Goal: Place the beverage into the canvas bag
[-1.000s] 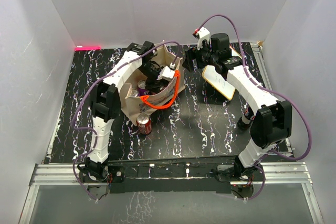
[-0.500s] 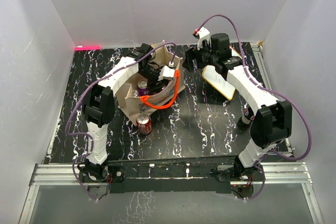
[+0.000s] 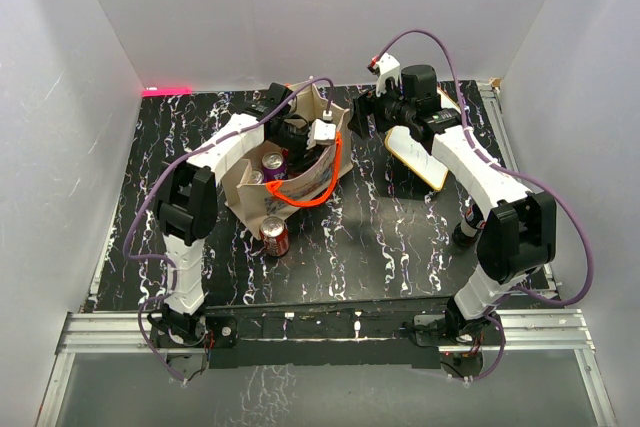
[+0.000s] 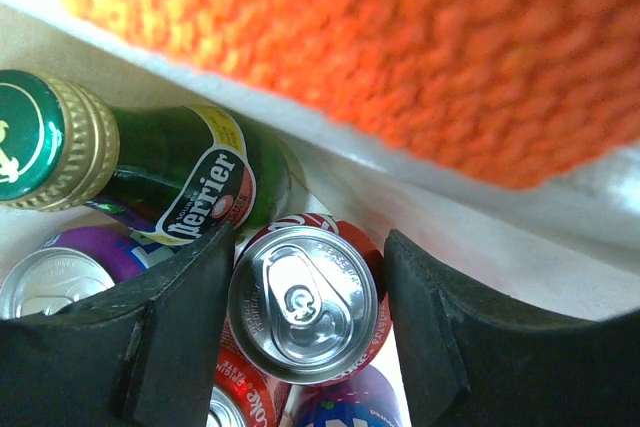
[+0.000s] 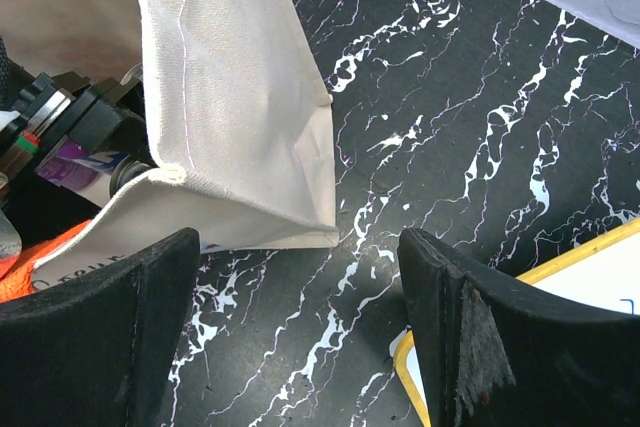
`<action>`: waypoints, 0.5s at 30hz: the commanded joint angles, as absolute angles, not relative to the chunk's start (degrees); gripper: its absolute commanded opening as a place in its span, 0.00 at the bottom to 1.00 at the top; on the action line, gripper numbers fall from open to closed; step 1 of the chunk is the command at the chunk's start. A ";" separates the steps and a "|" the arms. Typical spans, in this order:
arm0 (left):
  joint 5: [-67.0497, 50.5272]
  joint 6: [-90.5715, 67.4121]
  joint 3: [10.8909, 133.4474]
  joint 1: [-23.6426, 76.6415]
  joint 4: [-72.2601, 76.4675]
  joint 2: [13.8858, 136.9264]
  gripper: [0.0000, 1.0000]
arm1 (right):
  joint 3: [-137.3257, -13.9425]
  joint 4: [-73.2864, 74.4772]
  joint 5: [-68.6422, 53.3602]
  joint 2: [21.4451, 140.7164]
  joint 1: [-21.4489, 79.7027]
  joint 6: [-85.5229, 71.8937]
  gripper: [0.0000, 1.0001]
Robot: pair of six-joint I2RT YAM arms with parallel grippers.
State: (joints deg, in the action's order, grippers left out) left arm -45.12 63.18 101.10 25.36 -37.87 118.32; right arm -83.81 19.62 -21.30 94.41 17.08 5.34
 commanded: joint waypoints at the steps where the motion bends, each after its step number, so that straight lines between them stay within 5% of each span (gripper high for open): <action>1: -44.97 66.94 103.13 24.87 -32.51 117.23 0.05 | -84.25 17.84 -20.70 91.66 16.70 4.83 0.83; 9: -44.01 65.94 109.50 24.83 -43.04 120.39 0.37 | -85.37 18.00 -20.91 92.48 16.64 4.83 0.83; 15: -43.28 65.11 109.65 24.85 -43.90 120.14 0.49 | -86.19 18.15 -21.35 93.21 16.70 4.78 0.83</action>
